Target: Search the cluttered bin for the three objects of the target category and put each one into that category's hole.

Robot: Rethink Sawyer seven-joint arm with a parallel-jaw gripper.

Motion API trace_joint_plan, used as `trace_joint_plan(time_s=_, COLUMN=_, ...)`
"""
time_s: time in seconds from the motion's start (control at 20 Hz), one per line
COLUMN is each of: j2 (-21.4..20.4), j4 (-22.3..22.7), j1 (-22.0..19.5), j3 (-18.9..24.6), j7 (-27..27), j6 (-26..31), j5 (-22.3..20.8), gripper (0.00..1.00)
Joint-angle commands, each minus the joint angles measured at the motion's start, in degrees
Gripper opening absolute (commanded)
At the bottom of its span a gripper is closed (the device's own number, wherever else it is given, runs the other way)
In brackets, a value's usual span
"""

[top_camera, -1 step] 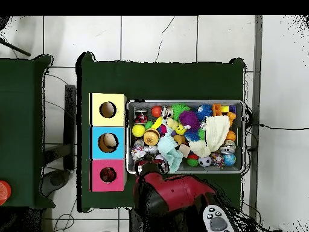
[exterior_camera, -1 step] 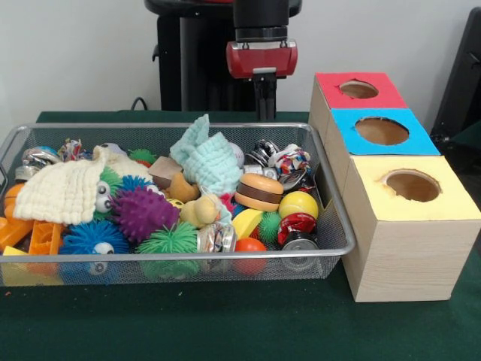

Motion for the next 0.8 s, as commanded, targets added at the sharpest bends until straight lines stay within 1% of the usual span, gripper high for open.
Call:
trace_joint_plan(time_s=0.05, j2=1.8, j4=-4.46, j1=-3.58, j3=6.13, j7=-0.33, j6=0.58, j5=-5.72, gripper=0.0)
trace_joint_plan(time_s=0.15, j2=1.85, j4=-4.16, j1=-4.95, j3=7.37, j7=-0.33, j6=0.95, j5=-6.45, gripper=0.0)
trace_joint_plan(time_s=0.25, j2=2.57, j4=-4.57, j1=-7.28, j3=9.09, j7=-1.29, j6=1.66, j5=-7.8, gripper=0.0)
trace_joint_plan(time_s=0.45, j2=5.0, j4=-6.55, j1=-8.49, j3=9.2, j7=-1.44, j6=0.69, j5=-10.42, gripper=0.0)
trace_joint_plan(time_s=0.6, j2=5.63, j4=-6.49, j1=-12.54, j3=12.44, j7=-2.77, j6=2.32, j5=-12.53, gripper=0.0)
trace_joint_plan(time_s=0.65, j2=5.77, j4=-6.54, j1=-13.15, j3=12.95, j7=-2.81, j6=2.46, j5=-13.01, gripper=0.0)
trace_joint_plan(time_s=0.8, j2=6.53, j4=-7.2, j1=-12.84, j3=12.17, j7=-1.8, j6=1.29, j5=-14.3, gripper=0.0)
